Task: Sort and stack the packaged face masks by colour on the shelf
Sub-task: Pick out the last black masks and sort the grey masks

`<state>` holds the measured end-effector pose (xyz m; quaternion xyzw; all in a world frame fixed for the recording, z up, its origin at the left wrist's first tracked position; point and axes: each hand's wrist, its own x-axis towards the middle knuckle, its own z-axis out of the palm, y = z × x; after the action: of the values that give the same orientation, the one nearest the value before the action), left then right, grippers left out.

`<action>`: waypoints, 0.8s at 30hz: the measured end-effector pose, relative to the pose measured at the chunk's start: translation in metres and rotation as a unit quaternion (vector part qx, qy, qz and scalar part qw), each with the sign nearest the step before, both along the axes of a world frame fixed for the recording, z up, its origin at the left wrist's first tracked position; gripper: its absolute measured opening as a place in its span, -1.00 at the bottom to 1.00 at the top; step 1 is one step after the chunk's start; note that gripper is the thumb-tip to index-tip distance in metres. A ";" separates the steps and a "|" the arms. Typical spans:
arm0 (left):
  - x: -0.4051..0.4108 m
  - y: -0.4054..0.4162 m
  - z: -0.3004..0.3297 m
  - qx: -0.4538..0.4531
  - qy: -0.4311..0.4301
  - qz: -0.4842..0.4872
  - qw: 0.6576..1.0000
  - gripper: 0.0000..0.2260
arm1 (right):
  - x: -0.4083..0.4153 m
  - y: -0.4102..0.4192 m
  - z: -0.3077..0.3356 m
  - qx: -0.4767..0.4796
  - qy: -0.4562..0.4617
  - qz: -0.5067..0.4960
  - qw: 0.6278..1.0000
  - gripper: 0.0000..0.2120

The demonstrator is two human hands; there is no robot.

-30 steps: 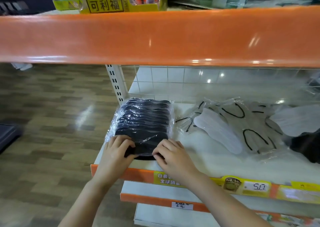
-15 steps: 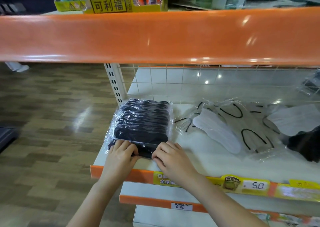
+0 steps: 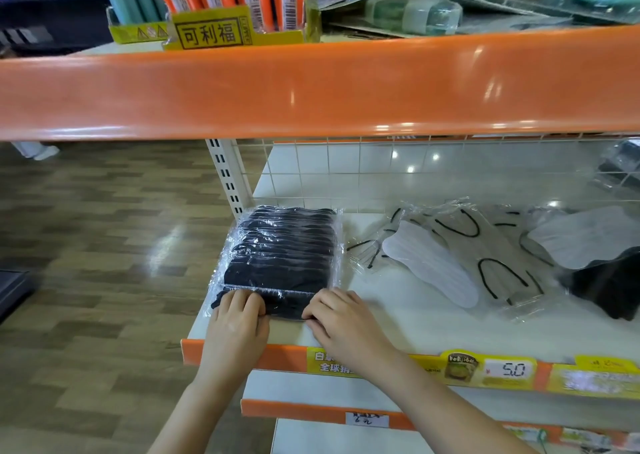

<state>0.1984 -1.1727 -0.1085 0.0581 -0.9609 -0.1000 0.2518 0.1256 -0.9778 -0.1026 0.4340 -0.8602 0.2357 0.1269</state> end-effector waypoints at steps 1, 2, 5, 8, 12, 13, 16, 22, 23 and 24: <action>0.001 0.000 0.001 0.000 -0.004 -0.001 1.000 -0.89 | 0.000 0.000 0.000 0.001 -0.003 0.001 1.000 -0.82; 0.002 0.001 0.001 0.000 -0.010 -0.003 1.000 -0.88 | 0.000 0.000 0.000 0.002 -0.007 0.002 1.000 -0.82; 0.004 0.002 0.003 -0.008 -0.033 -0.014 0.999 -0.82 | 0.000 -0.001 0.000 0.009 -0.017 0.002 1.000 -0.80; 0.004 0.004 0.002 -0.003 -0.036 -0.009 0.999 -0.74 | 0.000 -0.001 -0.001 0.013 -0.010 0.000 1.000 -0.78; 0.003 0.011 0.002 -0.006 -0.027 0.008 1.000 -0.72 | 0.000 0.000 -0.001 0.009 -0.012 0.003 1.000 -0.76; 0.002 0.013 0.003 -0.008 -0.019 0.015 1.000 -0.72 | 0.000 0.000 0.000 0.007 -0.015 0.004 1.000 -0.76; -0.001 0.025 0.007 -0.006 0.002 0.032 0.999 -0.74 | 0.001 0.003 0.005 -0.011 -0.027 -0.009 1.000 -0.74; -0.020 0.062 0.015 0.046 -0.003 0.012 0.999 -0.70 | -0.004 0.026 0.016 -0.031 -0.031 -0.055 0.998 -0.73; -0.024 0.070 0.017 0.051 -0.002 0.006 0.999 -0.70 | -0.007 0.032 0.017 -0.029 -0.033 -0.063 0.997 -0.72; -0.029 0.079 0.018 0.053 0.000 -0.002 0.999 -0.70 | -0.010 0.040 0.019 -0.030 -0.027 -0.076 0.996 -0.72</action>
<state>0.1699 -1.0937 -0.0900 0.0691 -0.9543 -0.1515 0.2480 0.1159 -0.9380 -0.0836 0.3570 -0.8862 0.2630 0.1345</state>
